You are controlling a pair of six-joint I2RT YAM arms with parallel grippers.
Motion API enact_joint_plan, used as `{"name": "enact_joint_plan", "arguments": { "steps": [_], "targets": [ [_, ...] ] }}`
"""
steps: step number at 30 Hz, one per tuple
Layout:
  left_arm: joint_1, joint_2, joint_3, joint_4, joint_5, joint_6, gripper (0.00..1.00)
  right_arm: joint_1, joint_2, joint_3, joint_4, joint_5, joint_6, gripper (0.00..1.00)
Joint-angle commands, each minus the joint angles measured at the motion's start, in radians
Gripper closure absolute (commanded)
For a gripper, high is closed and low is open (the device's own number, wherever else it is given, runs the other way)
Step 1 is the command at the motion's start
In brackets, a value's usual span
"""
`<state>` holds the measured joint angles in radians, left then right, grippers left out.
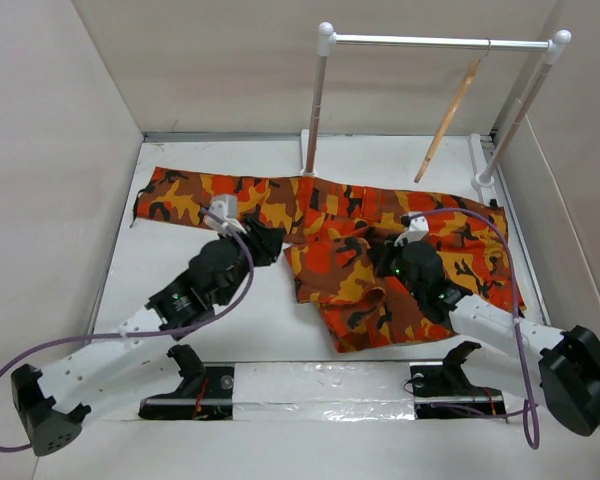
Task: Place the trousers on the hanger
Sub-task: Flatten out the trousers at the center of the board.
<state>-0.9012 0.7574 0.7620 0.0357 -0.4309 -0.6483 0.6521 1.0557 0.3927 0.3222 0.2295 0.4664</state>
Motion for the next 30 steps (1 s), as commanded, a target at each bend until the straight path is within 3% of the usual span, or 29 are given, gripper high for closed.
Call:
{"name": "enact_joint_plan", "arguments": {
  "steps": [1,5,8,15,20,30],
  "targets": [
    [-0.008,0.017,-0.134,0.076,0.047,-0.066,0.83,-0.069,-0.02,-0.008,0.037,-0.048,-0.006,1.0],
    [-0.008,0.016,-0.297,0.136,0.118,-0.152,0.72,-0.069,0.004,-0.008,0.051,-0.059,-0.023,1.0],
    [-0.028,0.049,-0.406,0.229,0.187,-0.209,0.69,-0.088,0.024,-0.014,0.069,-0.068,-0.029,1.0],
    [-0.067,0.178,-0.469,0.368,0.238,-0.251,0.62,-0.149,0.021,-0.049,0.081,-0.094,-0.037,1.0],
    [-0.067,0.174,-0.529,0.461,0.227,-0.26,0.46,-0.172,0.018,-0.069,0.087,-0.117,-0.048,1.0],
    [-0.067,0.339,-0.538,0.631,0.27,-0.243,0.45,-0.264,0.018,-0.101,0.101,-0.171,-0.063,1.0]
  ]
}}
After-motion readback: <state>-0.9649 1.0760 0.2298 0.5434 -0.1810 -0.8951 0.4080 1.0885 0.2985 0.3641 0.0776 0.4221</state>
